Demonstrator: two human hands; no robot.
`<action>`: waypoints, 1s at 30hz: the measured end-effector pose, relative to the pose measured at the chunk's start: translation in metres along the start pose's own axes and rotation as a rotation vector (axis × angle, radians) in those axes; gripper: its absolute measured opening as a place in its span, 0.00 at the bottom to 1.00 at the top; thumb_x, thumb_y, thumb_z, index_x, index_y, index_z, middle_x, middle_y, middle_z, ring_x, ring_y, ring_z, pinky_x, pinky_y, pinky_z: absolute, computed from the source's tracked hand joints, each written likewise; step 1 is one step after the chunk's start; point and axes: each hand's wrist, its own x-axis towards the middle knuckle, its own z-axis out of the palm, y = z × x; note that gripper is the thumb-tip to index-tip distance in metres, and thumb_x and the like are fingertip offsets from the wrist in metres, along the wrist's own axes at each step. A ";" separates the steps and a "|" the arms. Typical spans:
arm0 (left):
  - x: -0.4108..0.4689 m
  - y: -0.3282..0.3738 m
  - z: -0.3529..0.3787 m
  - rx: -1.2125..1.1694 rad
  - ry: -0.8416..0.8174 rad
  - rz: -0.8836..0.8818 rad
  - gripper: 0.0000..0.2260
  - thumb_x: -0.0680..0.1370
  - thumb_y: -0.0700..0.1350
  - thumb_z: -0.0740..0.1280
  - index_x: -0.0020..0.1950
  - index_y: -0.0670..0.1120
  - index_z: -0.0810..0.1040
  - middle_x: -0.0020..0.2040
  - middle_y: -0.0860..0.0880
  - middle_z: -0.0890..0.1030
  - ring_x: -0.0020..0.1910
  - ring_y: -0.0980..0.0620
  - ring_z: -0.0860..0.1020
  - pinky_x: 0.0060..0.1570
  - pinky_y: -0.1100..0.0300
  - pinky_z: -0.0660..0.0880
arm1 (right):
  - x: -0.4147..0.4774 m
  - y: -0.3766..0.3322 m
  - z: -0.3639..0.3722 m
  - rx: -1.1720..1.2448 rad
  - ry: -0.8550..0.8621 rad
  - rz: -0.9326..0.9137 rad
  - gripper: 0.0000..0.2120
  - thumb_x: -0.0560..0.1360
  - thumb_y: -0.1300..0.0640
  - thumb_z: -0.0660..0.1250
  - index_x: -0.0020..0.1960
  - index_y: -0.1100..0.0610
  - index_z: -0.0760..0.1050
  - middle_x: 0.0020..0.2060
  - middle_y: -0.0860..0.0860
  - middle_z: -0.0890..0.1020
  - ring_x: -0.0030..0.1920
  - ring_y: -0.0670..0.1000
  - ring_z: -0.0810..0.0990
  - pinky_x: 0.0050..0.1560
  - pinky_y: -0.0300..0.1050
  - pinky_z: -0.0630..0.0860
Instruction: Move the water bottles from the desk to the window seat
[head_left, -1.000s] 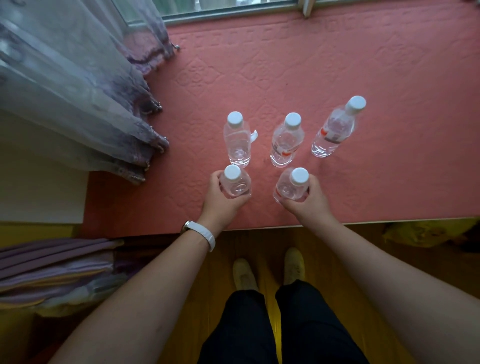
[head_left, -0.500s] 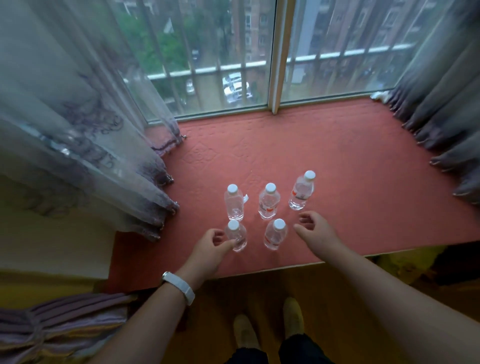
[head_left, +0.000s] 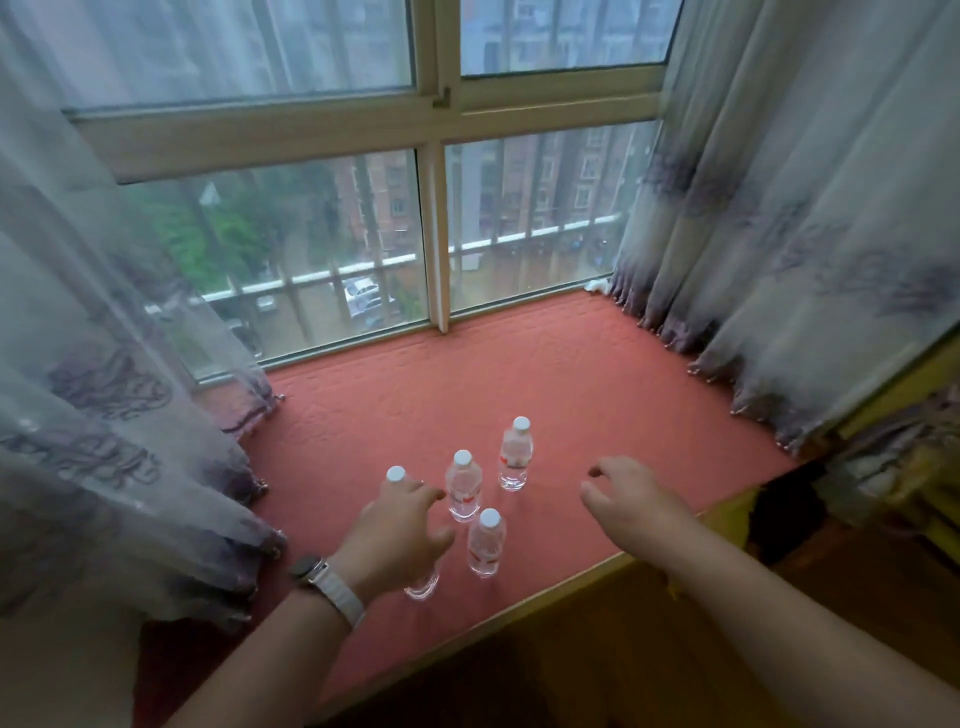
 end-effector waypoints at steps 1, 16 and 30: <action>-0.001 0.007 0.001 0.002 -0.008 0.024 0.22 0.75 0.57 0.62 0.69 0.54 0.73 0.67 0.52 0.74 0.68 0.48 0.71 0.64 0.53 0.71 | -0.007 0.004 -0.004 -0.007 -0.004 -0.004 0.20 0.78 0.45 0.58 0.65 0.53 0.73 0.63 0.51 0.76 0.64 0.54 0.73 0.64 0.51 0.72; -0.059 0.163 0.058 -0.041 0.001 0.328 0.22 0.77 0.58 0.66 0.71 0.59 0.71 0.69 0.60 0.70 0.64 0.54 0.75 0.61 0.59 0.72 | -0.178 0.126 -0.065 0.096 0.104 0.006 0.20 0.80 0.46 0.59 0.70 0.50 0.69 0.65 0.46 0.72 0.63 0.48 0.72 0.62 0.44 0.71; -0.133 0.372 0.132 0.123 -0.161 0.856 0.23 0.79 0.64 0.58 0.73 0.59 0.67 0.71 0.59 0.68 0.70 0.55 0.68 0.69 0.55 0.69 | -0.386 0.294 -0.084 0.226 0.293 0.414 0.23 0.80 0.42 0.59 0.72 0.47 0.66 0.71 0.45 0.68 0.69 0.46 0.67 0.65 0.43 0.68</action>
